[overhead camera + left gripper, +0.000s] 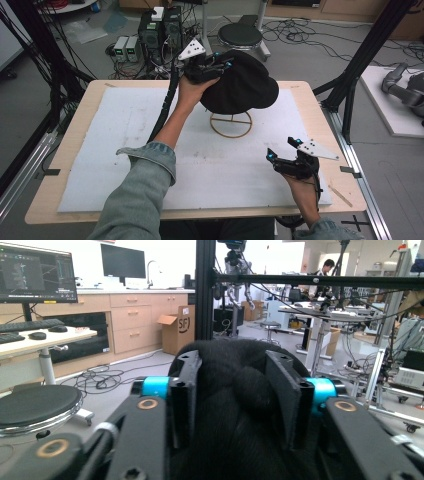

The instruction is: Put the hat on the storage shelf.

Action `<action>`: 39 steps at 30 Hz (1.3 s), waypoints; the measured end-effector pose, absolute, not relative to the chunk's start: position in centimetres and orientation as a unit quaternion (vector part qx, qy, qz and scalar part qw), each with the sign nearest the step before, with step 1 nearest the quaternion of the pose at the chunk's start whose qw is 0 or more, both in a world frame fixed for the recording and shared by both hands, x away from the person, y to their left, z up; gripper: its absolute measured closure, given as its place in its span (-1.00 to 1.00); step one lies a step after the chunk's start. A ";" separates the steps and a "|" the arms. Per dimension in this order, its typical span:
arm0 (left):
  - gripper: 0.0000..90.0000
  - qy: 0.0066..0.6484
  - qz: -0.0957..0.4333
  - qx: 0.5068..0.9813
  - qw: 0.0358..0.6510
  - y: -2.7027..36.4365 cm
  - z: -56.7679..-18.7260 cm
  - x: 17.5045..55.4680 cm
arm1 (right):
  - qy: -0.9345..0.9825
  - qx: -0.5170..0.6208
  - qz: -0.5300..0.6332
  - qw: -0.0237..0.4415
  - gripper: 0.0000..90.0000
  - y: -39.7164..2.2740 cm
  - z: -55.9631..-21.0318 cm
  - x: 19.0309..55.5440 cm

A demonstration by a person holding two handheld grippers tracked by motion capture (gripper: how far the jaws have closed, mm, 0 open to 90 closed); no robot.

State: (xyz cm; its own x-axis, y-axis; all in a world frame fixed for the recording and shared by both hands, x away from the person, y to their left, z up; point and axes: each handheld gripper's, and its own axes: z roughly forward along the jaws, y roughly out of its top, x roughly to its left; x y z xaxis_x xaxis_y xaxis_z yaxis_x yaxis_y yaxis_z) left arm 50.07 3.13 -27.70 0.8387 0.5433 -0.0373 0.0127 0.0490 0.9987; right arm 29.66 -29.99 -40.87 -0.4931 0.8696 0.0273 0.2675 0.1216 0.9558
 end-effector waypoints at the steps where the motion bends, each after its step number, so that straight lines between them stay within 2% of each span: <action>1: 0.28 0.213 0.190 0.661 0.694 3.2 -27.7 50.1 | 0.690 0.412 0.519 0.289 -0.73 -30.0 -40.9 29.7; 18: 0.01 0.211 0.202 0.671 0.681 5.8 -26.7 48.6 | 0.691 0.411 0.518 0.291 -0.73 -29.9 -40.9 29.7; 39: -0.19 0.228 0.260 0.696 0.630 15.4 -28.3 41.1 | 0.693 0.409 0.519 0.288 -0.73 -29.5 -40.9 30.2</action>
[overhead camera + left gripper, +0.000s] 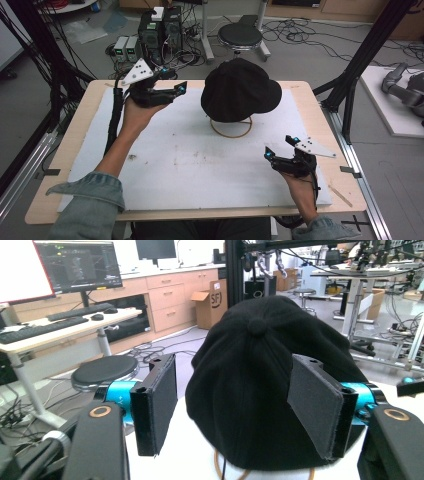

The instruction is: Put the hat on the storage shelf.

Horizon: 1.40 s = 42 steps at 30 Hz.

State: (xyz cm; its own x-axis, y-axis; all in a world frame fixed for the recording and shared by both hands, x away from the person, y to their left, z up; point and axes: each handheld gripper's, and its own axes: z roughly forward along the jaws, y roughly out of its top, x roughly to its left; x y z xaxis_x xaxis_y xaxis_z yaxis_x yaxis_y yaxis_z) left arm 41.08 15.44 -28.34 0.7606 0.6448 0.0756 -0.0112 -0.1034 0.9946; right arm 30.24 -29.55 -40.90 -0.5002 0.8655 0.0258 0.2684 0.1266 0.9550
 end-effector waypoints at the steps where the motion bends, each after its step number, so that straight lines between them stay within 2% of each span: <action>1: -0.21 0.230 0.262 0.695 0.629 15.8 -28.5 40.7 | 0.692 0.407 0.520 0.291 -0.73 -29.6 -40.9 30.3; 15: -0.38 0.271 0.288 0.683 0.614 21.2 -32.1 35.3 | 0.694 0.408 0.519 0.286 -0.73 -29.1 -40.8 30.4; 27: -0.57 0.305 0.307 0.688 0.582 23.1 -35.8 32.2 | 0.695 0.404 0.519 0.290 -0.73 -29.0 -40.7 30.4; 42: -0.58 0.335 0.320 0.679 0.570 25.0 -38.3 30.4 | 0.694 0.401 0.520 0.295 -0.73 -29.0 -40.6 30.3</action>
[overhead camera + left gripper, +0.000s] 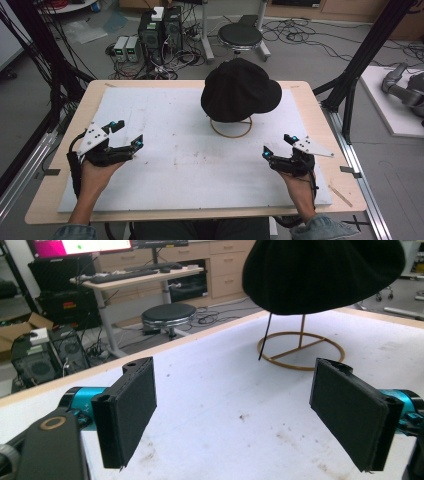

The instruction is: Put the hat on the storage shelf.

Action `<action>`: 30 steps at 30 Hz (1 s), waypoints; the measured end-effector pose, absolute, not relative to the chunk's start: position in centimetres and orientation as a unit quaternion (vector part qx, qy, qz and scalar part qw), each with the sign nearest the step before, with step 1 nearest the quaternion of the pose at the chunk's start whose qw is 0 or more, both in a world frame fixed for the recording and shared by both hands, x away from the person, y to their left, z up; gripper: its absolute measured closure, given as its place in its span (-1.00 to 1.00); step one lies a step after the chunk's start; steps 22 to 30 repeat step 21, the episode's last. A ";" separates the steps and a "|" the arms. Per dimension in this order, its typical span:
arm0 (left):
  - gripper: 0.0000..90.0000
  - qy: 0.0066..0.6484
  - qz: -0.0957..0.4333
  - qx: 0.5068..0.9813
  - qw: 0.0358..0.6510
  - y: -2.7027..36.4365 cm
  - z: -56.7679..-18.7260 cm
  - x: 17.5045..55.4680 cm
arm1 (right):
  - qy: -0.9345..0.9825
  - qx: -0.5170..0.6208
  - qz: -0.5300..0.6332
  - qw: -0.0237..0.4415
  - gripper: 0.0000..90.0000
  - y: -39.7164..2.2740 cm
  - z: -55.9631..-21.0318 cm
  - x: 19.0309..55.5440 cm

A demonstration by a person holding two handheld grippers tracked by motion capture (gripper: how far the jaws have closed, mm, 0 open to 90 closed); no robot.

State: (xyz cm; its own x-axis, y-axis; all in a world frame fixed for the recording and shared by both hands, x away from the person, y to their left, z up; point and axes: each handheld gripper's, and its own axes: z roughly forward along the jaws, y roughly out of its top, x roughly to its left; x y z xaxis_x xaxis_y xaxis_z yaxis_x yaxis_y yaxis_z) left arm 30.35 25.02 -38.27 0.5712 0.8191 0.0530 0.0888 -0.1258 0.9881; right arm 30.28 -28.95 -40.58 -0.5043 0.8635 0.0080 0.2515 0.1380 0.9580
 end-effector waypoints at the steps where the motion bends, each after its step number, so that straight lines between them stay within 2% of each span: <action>1: -0.58 0.335 0.322 0.678 0.569 25.2 -38.4 30.4 | 0.695 0.401 0.518 0.296 -0.73 -28.9 -40.6 30.3; 30: -0.59 0.345 0.322 0.680 0.561 26.0 -39.3 30.3 | 0.697 0.400 0.517 0.296 -0.73 -28.9 -40.7 30.3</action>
